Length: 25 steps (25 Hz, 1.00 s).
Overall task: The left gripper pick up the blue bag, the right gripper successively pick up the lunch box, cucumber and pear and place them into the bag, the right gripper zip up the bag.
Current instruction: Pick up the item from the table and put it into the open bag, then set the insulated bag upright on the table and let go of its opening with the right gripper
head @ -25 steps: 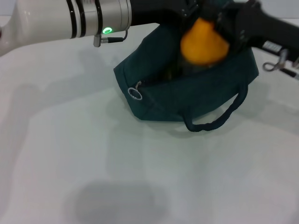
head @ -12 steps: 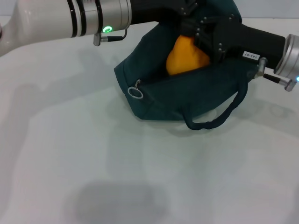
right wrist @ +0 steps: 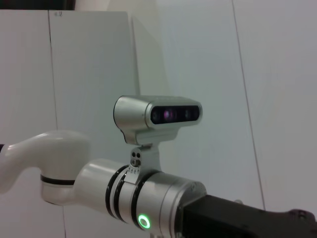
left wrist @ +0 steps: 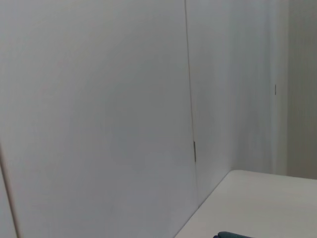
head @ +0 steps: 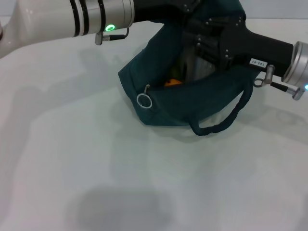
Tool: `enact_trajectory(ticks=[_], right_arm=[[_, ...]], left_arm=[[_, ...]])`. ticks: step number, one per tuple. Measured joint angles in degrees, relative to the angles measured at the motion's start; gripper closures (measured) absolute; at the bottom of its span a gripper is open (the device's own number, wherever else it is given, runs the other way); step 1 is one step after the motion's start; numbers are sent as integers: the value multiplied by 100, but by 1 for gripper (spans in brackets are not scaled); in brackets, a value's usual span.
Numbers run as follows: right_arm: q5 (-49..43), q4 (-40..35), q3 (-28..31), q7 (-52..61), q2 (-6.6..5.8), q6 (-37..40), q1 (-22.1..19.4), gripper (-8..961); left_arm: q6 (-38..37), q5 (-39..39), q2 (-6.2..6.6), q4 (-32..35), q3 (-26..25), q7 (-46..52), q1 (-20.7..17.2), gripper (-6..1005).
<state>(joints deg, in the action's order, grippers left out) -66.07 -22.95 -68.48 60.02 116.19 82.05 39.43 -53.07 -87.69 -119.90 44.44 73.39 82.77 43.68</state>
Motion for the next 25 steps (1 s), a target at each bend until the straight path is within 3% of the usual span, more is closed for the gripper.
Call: enact_trajectory(ticks=[3, 8, 11, 16, 21, 25], right_arm=[[92, -45, 4, -8, 3, 92, -155, 824], [159, -295, 39, -256, -56, 926, -682, 604], [-118, -799, 7, -205, -134, 1394, -1113, 425], [-1161, -1395, 59, 499, -244, 1314, -1537, 418], [-1580, -1098, -25, 596, -82, 409, -1420, 418], [-1628, -926, -418, 645, -30, -24, -1157, 420]], left_arm=[[0, 1, 1, -1, 0, 0, 0, 952], [18, -9, 6, -5, -1, 0, -27, 952], [48, -28, 10, -5, 0, 1, -49, 951], [54, -66, 17, -6, 0, -2, -66, 951], [62, -112, -2, -11, 26, -74, -23, 951], [77, -96, -3, 3, 135, -85, -11, 952]])
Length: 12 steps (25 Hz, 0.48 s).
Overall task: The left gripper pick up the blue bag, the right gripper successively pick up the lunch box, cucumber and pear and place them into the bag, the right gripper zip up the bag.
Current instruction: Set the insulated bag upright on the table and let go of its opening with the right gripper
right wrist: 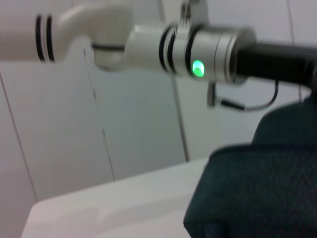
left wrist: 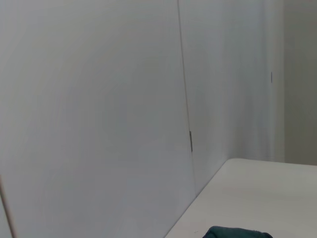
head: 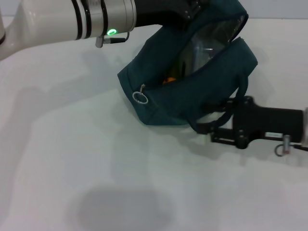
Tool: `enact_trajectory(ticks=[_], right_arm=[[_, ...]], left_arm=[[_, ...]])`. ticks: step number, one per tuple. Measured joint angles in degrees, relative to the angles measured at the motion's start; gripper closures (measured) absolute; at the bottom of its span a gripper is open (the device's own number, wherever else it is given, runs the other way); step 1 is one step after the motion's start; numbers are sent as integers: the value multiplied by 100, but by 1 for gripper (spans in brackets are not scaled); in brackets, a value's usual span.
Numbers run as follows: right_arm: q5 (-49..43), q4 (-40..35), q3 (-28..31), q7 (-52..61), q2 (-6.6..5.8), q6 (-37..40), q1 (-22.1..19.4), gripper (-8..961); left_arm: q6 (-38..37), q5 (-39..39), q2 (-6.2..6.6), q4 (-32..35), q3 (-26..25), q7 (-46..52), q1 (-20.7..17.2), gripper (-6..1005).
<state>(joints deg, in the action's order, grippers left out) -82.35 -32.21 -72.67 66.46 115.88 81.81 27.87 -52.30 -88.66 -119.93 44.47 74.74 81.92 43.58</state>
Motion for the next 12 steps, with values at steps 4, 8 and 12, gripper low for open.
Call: enact_trajectory(ticks=[4, 8, 12], right_arm=[[15, 337, -317, 86, 29, -315, 395, 422], [129, 605, -448, 89, 32, -425, 647, 425], [648, 690, -827, 89, 30, -679, 755, 428]], left_arm=[[37, -2, 1, -11, 2, -1, 2, 952], [74, 26, -4, -15, 5, -2, 2, 952], [74, 48, -4, -14, 6, -9, 2, 952]])
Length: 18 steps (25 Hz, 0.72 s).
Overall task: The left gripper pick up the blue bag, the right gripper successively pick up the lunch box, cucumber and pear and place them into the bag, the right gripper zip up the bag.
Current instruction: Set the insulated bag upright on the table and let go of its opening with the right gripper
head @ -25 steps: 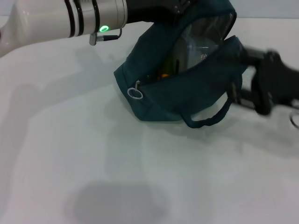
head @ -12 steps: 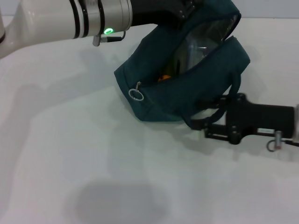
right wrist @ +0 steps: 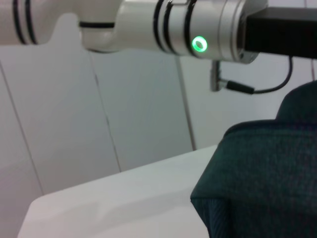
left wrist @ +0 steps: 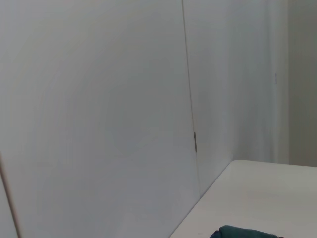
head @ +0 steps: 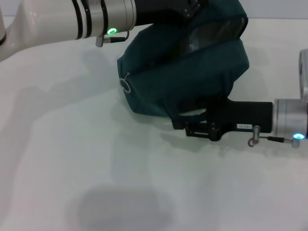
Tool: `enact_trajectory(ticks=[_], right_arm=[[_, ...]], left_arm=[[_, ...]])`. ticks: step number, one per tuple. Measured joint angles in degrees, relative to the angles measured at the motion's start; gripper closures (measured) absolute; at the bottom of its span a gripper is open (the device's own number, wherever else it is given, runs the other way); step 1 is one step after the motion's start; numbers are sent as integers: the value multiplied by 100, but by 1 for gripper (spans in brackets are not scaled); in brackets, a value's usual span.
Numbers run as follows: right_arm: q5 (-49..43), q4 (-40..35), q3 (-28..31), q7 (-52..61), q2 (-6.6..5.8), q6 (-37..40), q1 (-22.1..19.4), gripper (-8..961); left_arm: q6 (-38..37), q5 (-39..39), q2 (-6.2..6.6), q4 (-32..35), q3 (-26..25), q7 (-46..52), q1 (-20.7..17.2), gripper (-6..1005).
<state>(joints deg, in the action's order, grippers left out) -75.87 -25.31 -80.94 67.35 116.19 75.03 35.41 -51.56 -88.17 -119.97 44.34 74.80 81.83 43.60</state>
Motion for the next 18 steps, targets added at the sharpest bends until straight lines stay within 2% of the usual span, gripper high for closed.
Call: enact_trajectory(ticks=[4, 7, 13, 18], right_arm=[[555, -40, -653, -1, 1, -339, 47, 432], [645, -56, -891, 3, 0, -469, 93, 434], [645, -56, -879, 49, -24, -365, -32, 439], [654, -218, -331, 57, -82, -227, -501, 443]], left_arm=[[0, 5, 0, -4, 11, -1, -1, 951], [-1, 9, 0, -4, 23, -1, -13, 951], [-3, 68, 1, 35, 142, -1, -52, 952], [-1, 37, 25, 31, 119, -1, -153, 951]])
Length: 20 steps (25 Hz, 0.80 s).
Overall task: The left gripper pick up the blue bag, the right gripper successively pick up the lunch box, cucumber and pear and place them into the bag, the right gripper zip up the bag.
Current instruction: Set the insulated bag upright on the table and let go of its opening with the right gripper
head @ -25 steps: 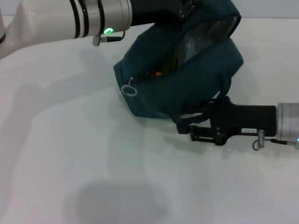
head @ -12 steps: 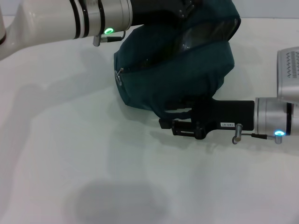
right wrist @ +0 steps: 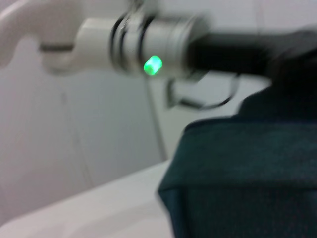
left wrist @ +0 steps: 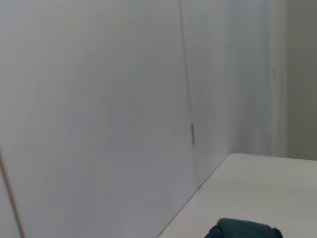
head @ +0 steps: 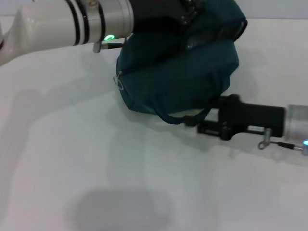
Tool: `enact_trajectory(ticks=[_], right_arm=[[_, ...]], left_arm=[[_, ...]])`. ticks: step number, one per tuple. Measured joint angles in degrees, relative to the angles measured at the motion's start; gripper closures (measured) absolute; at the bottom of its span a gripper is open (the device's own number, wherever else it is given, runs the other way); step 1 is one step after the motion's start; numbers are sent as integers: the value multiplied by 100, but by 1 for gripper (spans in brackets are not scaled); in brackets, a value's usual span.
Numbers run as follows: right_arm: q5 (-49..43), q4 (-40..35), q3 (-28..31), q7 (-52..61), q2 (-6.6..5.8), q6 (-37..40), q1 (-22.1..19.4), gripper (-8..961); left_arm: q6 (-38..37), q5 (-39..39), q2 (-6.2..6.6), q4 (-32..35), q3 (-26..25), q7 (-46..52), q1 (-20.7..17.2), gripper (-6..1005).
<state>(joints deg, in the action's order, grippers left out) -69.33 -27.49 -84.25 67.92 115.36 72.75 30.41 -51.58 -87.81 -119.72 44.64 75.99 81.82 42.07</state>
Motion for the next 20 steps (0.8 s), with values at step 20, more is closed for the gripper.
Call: enact_trajectory(ticks=[20], right_arm=[[806, -236, 1210, -576, 4, -94, -600, 459]], left_arm=[[293, 44, -4, 152, 12, 173, -274, 952]])
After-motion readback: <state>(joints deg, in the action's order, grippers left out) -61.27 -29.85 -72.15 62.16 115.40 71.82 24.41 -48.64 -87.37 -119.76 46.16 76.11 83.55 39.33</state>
